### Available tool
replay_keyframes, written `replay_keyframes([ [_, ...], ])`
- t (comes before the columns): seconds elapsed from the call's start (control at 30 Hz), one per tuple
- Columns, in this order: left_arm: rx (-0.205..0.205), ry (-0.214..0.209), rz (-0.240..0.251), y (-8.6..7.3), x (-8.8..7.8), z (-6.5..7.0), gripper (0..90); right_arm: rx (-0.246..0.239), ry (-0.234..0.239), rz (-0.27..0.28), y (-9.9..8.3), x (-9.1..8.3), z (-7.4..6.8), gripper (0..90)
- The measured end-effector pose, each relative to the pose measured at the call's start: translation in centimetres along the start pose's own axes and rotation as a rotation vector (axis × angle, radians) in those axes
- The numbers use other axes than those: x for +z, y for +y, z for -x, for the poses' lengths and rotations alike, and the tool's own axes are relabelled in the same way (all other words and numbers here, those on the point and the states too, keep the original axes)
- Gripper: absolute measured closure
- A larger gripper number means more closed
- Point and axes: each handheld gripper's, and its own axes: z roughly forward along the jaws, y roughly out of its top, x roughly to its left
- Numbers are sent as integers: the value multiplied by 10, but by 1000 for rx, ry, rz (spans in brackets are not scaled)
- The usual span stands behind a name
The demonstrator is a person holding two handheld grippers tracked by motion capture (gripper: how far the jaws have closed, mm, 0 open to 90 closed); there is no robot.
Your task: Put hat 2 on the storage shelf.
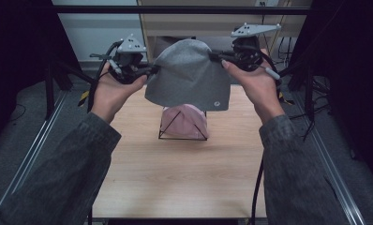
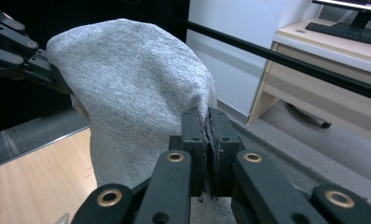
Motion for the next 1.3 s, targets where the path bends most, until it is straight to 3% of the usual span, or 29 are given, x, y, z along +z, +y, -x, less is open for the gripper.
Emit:
replay_keyframes([
  [0.17, -7, 16, 9, 7, 13, -15, 871, 9, -7, 6, 8, 15, 17, 872],
  [0.37, -47, 5, -21, -3, 36, -30, 871, 31, -9, -27, 1, 37, 31, 872],
  [0.67, -46, 7, -55, -12, 52, -35, 871, 51, -15, -75, -9, 60, 42, 872],
  [0.83, -67, 22, -55, -19, 65, -41, 871, 60, -26, -91, -15, 72, 47, 872],
  [1.03, -79, 36, -56, -27, 76, -42, 870, 70, -33, -107, -25, 80, 50, 872],
  [1.3, -80, 43, -66, -38, 77, -38, 871, 63, -30, -111, -35, 79, 44, 872],
])
